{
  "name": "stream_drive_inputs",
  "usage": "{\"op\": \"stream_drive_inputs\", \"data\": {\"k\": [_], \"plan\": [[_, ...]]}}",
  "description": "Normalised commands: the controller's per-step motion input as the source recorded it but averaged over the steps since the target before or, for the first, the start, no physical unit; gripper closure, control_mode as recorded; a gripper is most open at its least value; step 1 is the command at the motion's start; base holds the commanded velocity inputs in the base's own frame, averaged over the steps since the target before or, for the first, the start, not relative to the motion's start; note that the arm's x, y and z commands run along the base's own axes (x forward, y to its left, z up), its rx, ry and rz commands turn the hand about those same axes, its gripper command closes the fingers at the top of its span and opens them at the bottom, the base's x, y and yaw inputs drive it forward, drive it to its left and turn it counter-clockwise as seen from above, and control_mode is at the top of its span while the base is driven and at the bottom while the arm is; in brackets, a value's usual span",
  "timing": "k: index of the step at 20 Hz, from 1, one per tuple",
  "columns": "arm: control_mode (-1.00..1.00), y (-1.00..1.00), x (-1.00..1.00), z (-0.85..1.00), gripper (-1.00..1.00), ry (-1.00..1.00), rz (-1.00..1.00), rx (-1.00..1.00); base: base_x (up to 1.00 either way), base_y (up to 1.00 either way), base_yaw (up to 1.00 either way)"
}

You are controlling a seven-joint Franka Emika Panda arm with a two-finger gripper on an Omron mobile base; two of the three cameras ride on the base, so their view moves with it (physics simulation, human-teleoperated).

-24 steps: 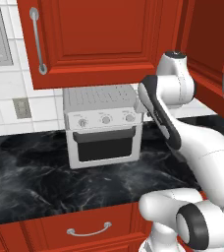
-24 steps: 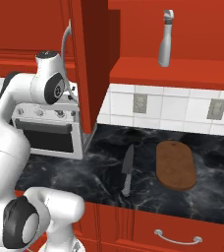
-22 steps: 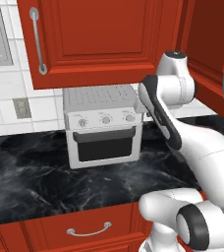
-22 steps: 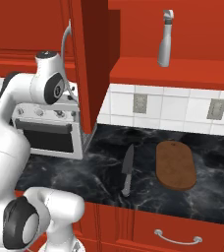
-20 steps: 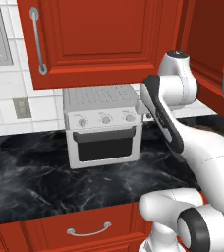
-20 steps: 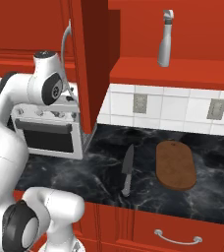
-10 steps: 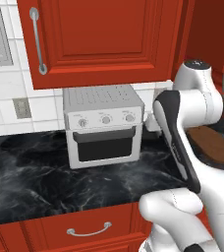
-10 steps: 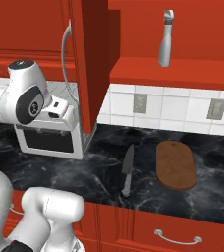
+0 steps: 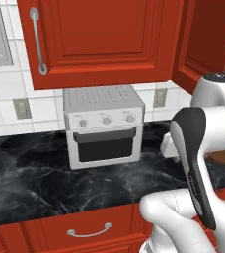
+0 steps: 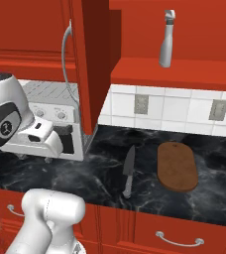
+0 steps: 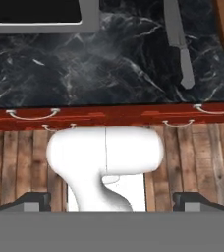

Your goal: Move the cutting board and knife to the sink. Then move spray from the cabinet to the counter.

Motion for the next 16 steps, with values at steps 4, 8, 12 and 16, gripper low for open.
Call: {"op": "stream_drive_inputs", "data": {"k": [4, 8, 12, 16], "plan": [[-1.00, -0.13, -0.37, 0.00, -1.00, 0.01, 0.00, 0.00, 0.00, 0.00, 0.00], [-1.00, -0.10, -0.01, 0.00, -1.00, 0.00, 0.00, 0.00, 0.00, 0.00, 0.00], [-1.00, -0.03, 0.00, 0.00, -1.00, 0.00, 0.00, 0.00, 0.00, 0.00, 0.00], [1.00, 0.00, -0.02, -0.01, -1.00, 0.00, 0.00, 0.00, -0.38, -0.02, 0.00]]}}
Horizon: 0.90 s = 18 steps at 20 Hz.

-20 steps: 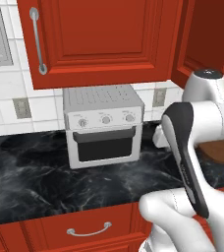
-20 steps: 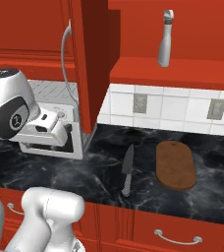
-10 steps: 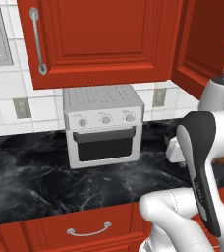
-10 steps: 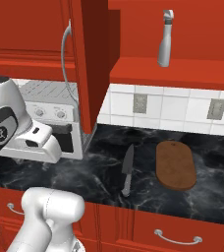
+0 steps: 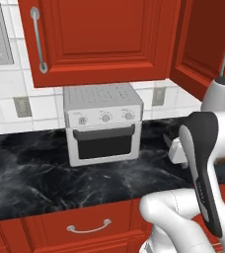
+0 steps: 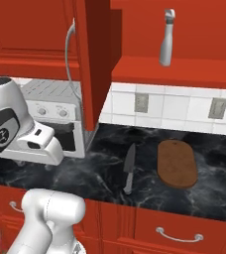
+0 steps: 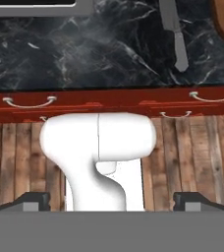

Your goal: Move the cutting board and knife to the sink. Then move spray from the cabinet to the counter.

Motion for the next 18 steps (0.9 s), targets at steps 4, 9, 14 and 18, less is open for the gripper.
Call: {"op": "stream_drive_inputs", "data": {"k": [4, 9, 14, 18], "plan": [[1.00, 0.00, 0.00, 0.00, -1.00, 0.00, 0.00, 0.00, -0.91, -0.15, 0.00], [1.00, 0.00, 0.00, 0.00, -1.00, 0.00, 0.00, 0.00, -0.92, -0.57, -0.01], [1.00, 0.00, 0.00, 0.00, -1.00, 0.00, 0.00, 0.00, -0.12, -0.86, -0.05], [1.00, 0.00, 0.00, 0.00, -1.00, 0.00, 0.00, 0.00, 0.31, -0.55, -0.04]]}}
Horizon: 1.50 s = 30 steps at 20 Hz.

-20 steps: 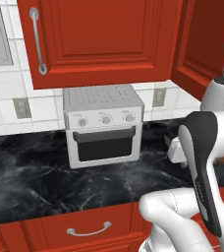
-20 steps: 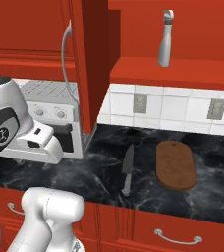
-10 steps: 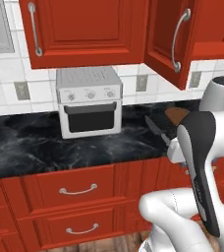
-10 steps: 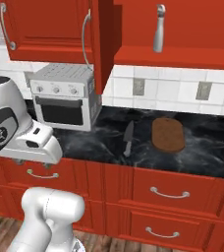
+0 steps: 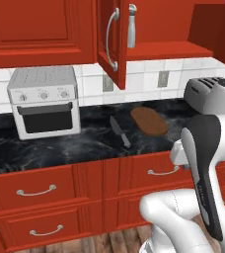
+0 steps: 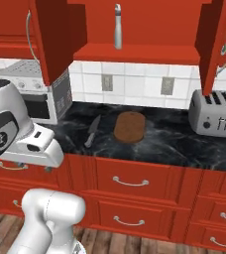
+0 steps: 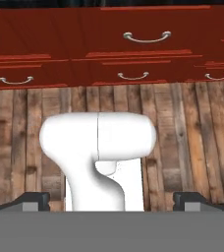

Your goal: Move the cutting board and knife to the sink. Then move spray from the cabinet to the counter.

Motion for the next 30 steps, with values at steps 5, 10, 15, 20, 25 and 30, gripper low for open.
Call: {"op": "stream_drive_inputs", "data": {"k": [5, 10, 15, 20, 25, 30], "plan": [[1.00, 0.00, 0.00, 0.00, -1.00, 0.00, 0.00, 0.00, 0.55, -0.31, -0.01], [1.00, 0.00, 0.00, 0.00, -1.00, 0.00, 0.00, 0.00, 0.67, -0.02, 0.00], [1.00, 0.00, 0.00, 0.00, -1.00, 0.00, 0.00, 0.00, 0.79, -0.01, 0.00], [1.00, 0.00, 0.00, 0.00, -1.00, 0.00, 0.00, 0.00, 0.58, -0.23, 0.00], [1.00, 0.00, 0.00, 0.00, -1.00, 0.00, 0.00, 0.00, 0.49, -0.28, 0.00], [1.00, 0.00, 0.00, 0.00, -1.00, 0.00, 0.00, 0.00, 0.52, -0.29, 0.00]]}}
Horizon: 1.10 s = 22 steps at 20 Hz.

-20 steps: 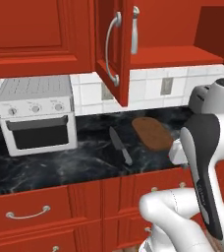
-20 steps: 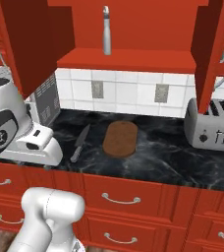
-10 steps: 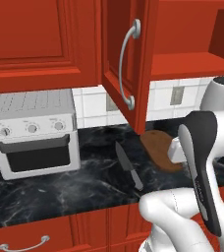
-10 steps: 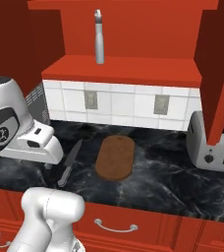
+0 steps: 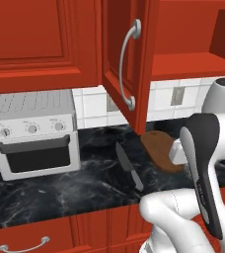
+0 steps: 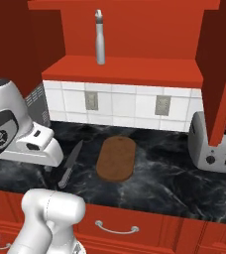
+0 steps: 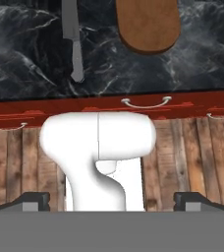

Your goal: Move the cutting board and knife to the sink. Then move spray from the cabinet to the counter.

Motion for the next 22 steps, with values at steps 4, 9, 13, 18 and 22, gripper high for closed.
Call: {"op": "stream_drive_inputs", "data": {"k": [4, 9, 13, 18, 22], "plan": [[-1.00, -0.49, 0.35, -0.05, -1.00, 0.00, 0.03, 0.09, 0.12, -0.13, 0.00], [-1.00, -0.74, 0.43, -0.04, -1.00, 0.00, 0.05, 0.13, 0.00, 0.00, 0.00], [-1.00, -0.36, 0.68, -0.03, -1.00, 0.00, 0.01, 0.05, 0.00, 0.00, 0.00], [-1.00, -0.16, 0.78, -0.17, -1.00, 0.00, 0.04, 0.00, 0.00, 0.00, 0.00], [-1.00, -0.07, 0.83, -0.34, -1.00, 0.00, 0.09, 0.00, 0.00, 0.00, 0.00]]}}
